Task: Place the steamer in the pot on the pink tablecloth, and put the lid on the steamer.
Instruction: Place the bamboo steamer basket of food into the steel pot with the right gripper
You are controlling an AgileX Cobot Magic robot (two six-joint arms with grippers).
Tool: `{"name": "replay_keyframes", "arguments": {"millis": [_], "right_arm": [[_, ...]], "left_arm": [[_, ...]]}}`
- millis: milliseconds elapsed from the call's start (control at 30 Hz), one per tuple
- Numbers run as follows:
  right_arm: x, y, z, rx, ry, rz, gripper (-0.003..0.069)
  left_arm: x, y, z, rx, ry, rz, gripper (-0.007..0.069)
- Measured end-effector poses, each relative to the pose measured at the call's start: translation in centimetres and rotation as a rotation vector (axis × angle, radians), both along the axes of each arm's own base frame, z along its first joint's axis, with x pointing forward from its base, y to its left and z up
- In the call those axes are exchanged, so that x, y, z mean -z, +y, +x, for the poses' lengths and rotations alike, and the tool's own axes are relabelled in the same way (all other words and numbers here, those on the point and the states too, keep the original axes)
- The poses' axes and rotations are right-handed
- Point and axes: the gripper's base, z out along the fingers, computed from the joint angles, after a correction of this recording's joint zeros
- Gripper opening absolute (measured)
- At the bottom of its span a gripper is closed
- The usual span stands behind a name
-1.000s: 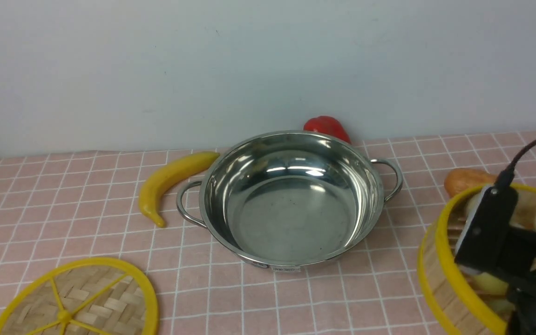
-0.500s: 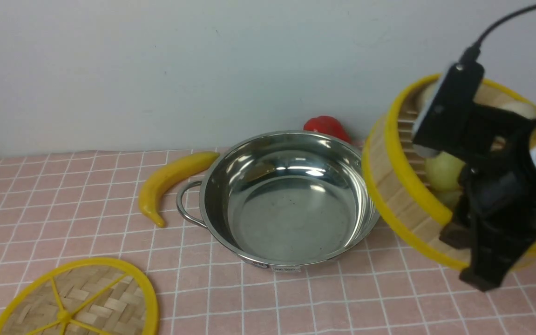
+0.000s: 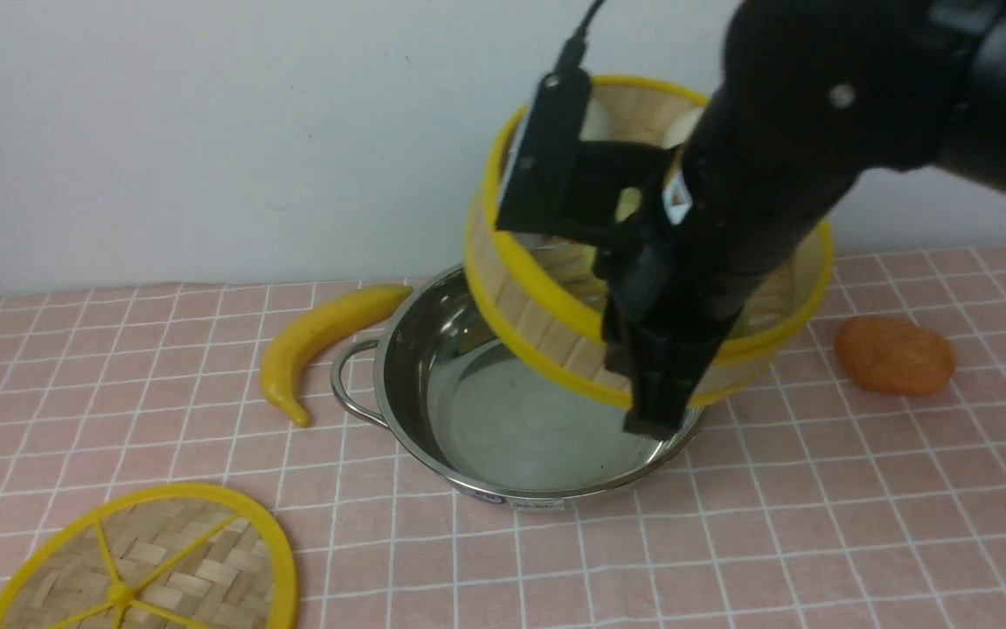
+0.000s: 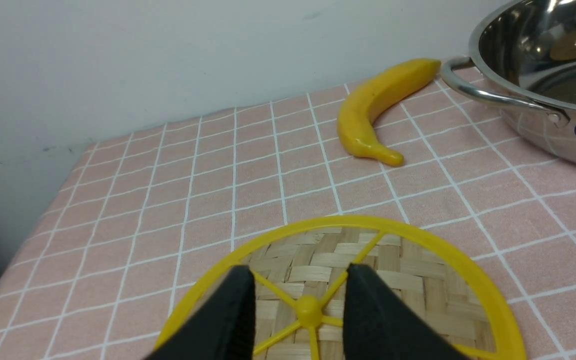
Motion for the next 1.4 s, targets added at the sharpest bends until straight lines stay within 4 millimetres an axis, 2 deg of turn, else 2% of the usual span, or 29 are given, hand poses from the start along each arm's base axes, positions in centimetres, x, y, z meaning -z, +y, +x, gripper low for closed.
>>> {"name": "replay_keyframes", "arguments": {"millis": [67,100,200,433,533,667,1133,1400], "right_arm": [[1.3,1.6,0.6,-0.039,-0.008,-0.046,0.0085],[1.2,1.7,0.5,-0.042,-0.013,-0.046,0.0085],[2.8,3.2,1.6,-0.072,-0.037,-0.111,0.0085],[5.6,4.6,3.2,-0.117,-0.039,-0.198,0.0085],[6.2,4.8,3.4,-0.128,-0.029,-0.213,0.0085],[8.2,5.4,4.0,-0.153,-0.018,-0.239,0.0085],[13.2,6.4,5.0,-0.155,0.063,-0.281,0.0085],[13.6,6.0,5.5,-0.117,0.120,-0.235,0.0085]], "left_arm": [[0.0,0.0,0.0,0.000,0.000,0.000,0.0243],[0.0,0.0,0.0,0.000,0.000,0.000,0.0243],[0.0,0.0,0.0,0.000,0.000,0.000,0.0243],[0.0,0.0,0.0,-0.001,0.000,0.000,0.0243],[0.0,0.0,0.0,-0.001,0.000,0.000,0.0243],[0.0,0.0,0.0,-0.001,0.000,0.000,0.0243],[0.0,0.0,0.0,-0.001,0.000,0.000,0.0243],[0.0,0.0,0.0,-0.001,0.000,0.000,0.0243]]}}
